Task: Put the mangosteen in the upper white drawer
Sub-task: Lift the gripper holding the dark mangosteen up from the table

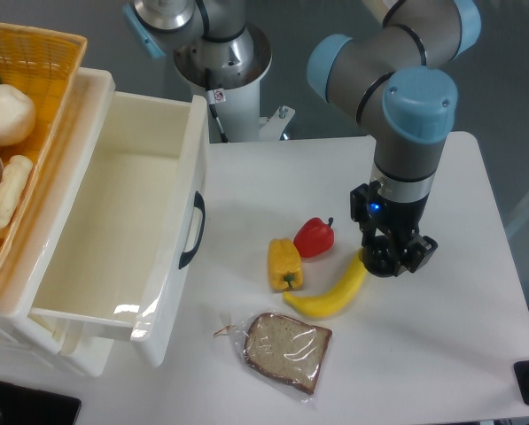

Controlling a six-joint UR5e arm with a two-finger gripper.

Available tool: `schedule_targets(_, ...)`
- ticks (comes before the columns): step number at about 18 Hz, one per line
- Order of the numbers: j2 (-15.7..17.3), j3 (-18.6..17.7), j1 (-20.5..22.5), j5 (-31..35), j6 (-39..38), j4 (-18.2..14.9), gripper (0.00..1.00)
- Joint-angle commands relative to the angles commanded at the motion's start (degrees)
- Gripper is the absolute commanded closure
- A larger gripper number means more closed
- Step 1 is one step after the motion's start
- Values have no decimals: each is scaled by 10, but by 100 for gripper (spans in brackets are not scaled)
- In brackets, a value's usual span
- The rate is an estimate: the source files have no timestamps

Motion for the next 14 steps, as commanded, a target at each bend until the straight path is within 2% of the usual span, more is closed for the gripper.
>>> schedule_targets(7, 7, 4, -1, -11, -25, 0, 79)
schedule_targets(11, 40, -1, -6, -56, -44, -4, 79)
schedule_targets(14, 68, -2, -18, -80, -81, -5, 72)
